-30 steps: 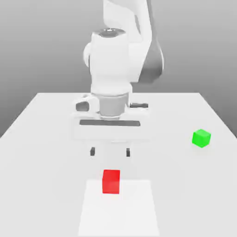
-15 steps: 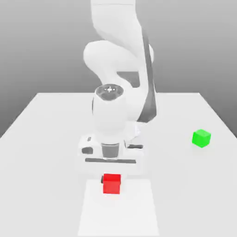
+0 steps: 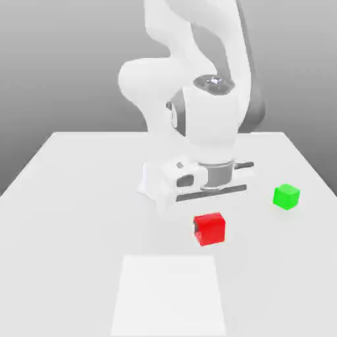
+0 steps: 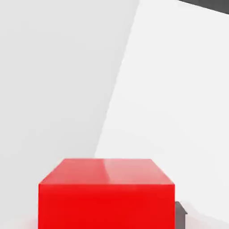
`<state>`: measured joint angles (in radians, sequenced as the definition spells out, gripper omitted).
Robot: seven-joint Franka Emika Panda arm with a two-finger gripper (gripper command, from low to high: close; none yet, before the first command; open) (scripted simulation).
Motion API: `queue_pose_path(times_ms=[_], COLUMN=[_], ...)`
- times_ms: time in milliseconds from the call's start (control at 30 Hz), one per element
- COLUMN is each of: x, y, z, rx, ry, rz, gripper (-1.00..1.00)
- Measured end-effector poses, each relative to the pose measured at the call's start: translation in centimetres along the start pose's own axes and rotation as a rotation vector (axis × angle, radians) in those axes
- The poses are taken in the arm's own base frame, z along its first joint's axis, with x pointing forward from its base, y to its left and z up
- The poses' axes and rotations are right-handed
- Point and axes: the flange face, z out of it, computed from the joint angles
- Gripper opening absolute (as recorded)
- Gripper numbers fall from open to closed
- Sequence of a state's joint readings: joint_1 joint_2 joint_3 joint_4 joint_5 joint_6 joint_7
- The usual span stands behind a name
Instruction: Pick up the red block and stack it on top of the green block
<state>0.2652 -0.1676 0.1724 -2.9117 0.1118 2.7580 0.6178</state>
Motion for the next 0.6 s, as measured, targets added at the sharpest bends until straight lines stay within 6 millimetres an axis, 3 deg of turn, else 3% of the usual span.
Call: queue_pose_path(times_ms=[167, 300, 467, 533, 600], x=[-8.0, -15.7, -26.2, -28.4, -28.9], y=[-7.1, -10.7, -12.2, -12.2, -12.2], z=[-0.9, -1.3, -1.5, -1.4, -1.0], rx=[0.003, 0.001, -0.011, -0.015, -0.017], ry=[-0.004, -0.008, -0.012, -0.009, -0.004], rz=[-0.367, -0.661, -1.028, -1.105, -1.124], gripper=[-1.0, -1.0, -1.0, -1.0, -1.0])
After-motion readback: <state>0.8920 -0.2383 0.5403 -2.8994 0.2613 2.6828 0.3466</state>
